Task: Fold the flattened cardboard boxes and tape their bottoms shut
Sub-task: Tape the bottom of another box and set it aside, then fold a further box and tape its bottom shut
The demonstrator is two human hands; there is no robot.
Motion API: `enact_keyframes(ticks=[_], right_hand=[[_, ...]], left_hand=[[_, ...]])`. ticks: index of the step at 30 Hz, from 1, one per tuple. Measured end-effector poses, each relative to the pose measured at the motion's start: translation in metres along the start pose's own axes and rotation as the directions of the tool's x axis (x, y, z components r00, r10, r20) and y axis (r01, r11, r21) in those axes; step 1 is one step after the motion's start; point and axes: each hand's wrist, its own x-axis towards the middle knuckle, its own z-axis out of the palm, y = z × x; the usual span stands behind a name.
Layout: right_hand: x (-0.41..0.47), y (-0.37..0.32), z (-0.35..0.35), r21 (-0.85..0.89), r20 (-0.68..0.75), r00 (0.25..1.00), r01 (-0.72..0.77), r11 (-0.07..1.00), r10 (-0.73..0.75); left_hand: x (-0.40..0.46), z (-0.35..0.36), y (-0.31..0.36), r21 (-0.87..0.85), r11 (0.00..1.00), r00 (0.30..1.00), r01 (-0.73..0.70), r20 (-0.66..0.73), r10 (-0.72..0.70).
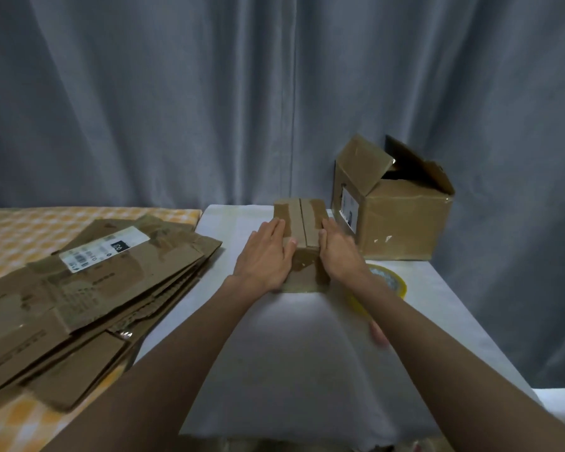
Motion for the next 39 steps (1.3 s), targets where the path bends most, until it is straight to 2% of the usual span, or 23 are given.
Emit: enact_keyframes(ticks=[5, 8, 12, 14, 17, 19, 22, 25, 29, 34, 36, 39], right_hand=[[0.048, 0.017, 0.001, -0.046, -0.011, 1.000, -0.006, 0.999, 0.006], [0.069, 0.022, 0.001, -0.096, 0.035, 0.999, -0.037, 0.995, 0.041], [0.085, 0.018, -0.009, -0.169, 0.105, 0.991, -0.059, 0.984, 0.078], [0.085, 0.012, -0.019, -0.172, 0.051, 0.996, -0.060, 0.983, 0.069], [0.079, -0.001, -0.035, -0.111, -0.137, 0.991, -0.012, 0.994, -0.004], [0.070, -0.017, -0.043, -0.097, -0.190, 0.980, 0.035, 0.995, -0.053], [0.051, -0.054, -0.040, -0.048, -0.204, 0.973, 0.097, 0.994, -0.105], [0.032, -0.100, -0.014, -0.013, -0.122, 0.980, 0.160, 0.987, -0.160], [0.002, -0.158, 0.044, 0.052, 0.098, 0.979, 0.172, 0.984, -0.177], [-0.015, -0.192, 0.105, 0.031, 0.308, 0.941, 0.138, 0.990, -0.140], [-0.017, -0.191, 0.123, 0.042, 0.335, 0.936, 0.097, 0.994, -0.106], [-0.016, -0.187, 0.134, 0.117, 0.257, 0.966, -0.058, 0.991, 0.026]], left_hand=[[0.052, 0.021, -0.007, 0.078, 0.997, 1.000, 0.007, 0.009, -0.008], [0.072, 0.028, -0.009, 0.088, 0.996, 0.999, 0.025, 0.030, -0.028], [0.083, 0.020, -0.005, 0.171, 0.984, 0.988, 0.047, 0.139, -0.072], [0.083, 0.005, 0.005, 0.158, 0.986, 0.980, 0.047, 0.185, -0.077], [0.072, -0.022, 0.011, 0.000, 0.998, 0.993, 0.062, 0.105, -0.062], [0.060, -0.041, 0.000, -0.067, 0.995, 0.996, 0.075, 0.055, -0.071], [0.030, -0.075, -0.032, -0.002, 0.991, 0.991, 0.133, -0.002, -0.133], [-0.019, -0.109, -0.078, 0.065, 0.973, 0.975, 0.221, -0.054, -0.218], [-0.092, -0.142, -0.143, 0.086, 0.924, 0.928, 0.372, -0.073, -0.367], [-0.158, -0.157, -0.175, 0.112, 0.896, 0.900, 0.430, 0.030, -0.435], [-0.173, -0.152, -0.181, 0.103, 0.896, 0.892, 0.432, 0.095, -0.442], [-0.177, -0.138, -0.191, 0.193, 0.887, 0.891, 0.419, 0.102, -0.443]])
